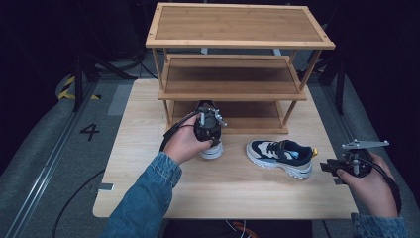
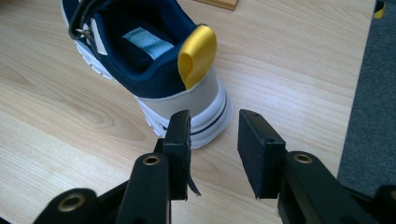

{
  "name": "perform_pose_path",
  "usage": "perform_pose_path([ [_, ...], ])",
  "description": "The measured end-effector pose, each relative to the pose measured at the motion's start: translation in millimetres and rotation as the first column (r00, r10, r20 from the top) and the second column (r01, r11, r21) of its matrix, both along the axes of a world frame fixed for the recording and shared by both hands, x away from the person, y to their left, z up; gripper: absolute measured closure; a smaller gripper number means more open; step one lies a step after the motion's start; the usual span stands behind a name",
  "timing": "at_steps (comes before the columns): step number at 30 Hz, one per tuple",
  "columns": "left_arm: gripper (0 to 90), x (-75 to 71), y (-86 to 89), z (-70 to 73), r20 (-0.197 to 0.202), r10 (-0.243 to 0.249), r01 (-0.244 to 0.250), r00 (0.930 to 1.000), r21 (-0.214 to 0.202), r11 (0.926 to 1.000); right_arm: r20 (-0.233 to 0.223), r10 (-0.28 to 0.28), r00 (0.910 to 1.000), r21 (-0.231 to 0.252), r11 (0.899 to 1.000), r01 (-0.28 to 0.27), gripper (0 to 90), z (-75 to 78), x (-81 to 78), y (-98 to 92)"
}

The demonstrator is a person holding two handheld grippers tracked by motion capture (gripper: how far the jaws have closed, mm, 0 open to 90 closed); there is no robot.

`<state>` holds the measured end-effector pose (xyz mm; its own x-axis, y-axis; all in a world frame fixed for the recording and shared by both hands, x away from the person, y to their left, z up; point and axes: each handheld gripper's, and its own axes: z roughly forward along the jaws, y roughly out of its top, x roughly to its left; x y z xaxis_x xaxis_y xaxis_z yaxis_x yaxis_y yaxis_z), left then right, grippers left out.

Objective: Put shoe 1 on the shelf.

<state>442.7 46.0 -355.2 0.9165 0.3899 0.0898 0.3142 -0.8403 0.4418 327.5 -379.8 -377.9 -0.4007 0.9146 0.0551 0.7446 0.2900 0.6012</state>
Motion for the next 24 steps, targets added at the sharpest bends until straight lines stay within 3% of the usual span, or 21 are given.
perform_pose_path([
  [3, 70.3, 10.3, -3.5, -5.4, 0.014, -0.016, 0.016, 0.9998, 0.014, 0.9998, 0.0, -0.009, 1.0, -0.001, 1.0, 0.009, 65.5, -0.6, -2.4, -3.4],
  [7, 70.0, 20.4, -7.7, -12.5, 0.019, -0.036, 0.035, 0.9992, 0.004, 0.9994, -0.003, -0.018, 0.9998, 0.001, 1.0, 0.018, 65.5, -1.8, -5.1, -7.2],
  [12, 69.3, 30.7, -13.3, -20.4, 0.001, -0.068, 0.068, 0.9977, 0.011, 0.9977, -0.005, -0.031, 0.9995, 0.006, 1.0, 0.031, 65.5, -2.0, -7.9, -10.0],
  [14, 68.9, 31.7, -14.4, -24.1, -0.015, -0.055, 0.055, 0.9984, 0.001, 0.9985, -0.006, -0.032, 0.9995, 0.007, 0.999, 0.032, 65.4, -2.0, -8.4, -10.2],
  [18, 68.7, 35.5, -14.3, -32.3, -0.023, -0.081, 0.081, 0.9965, 0.007, 0.9967, -0.006, -0.03, 0.9995, 0.01, 0.999, 0.03, 65.4, -2.5, -8.2, -10.3],
  [22, 66.9, 33.4, -13.7, -32.0, 0.003, -0.078, 0.078, 0.9969, 0.015, 0.9968, -0.011, -0.025, 0.9996, 0.008, 1.0, 0.025, 65.4, -3.3, -7.3, -9.9],
  [24, 63.1, 31.7, -12.1, -29.7, 0.019, -0.069, 0.07, 0.9974, -0.017, 0.9974, -0.007, -0.023, 0.9997, 0.004, 1.0, 0.023, 65.5, -3.2, -6.9, -9.7],
])
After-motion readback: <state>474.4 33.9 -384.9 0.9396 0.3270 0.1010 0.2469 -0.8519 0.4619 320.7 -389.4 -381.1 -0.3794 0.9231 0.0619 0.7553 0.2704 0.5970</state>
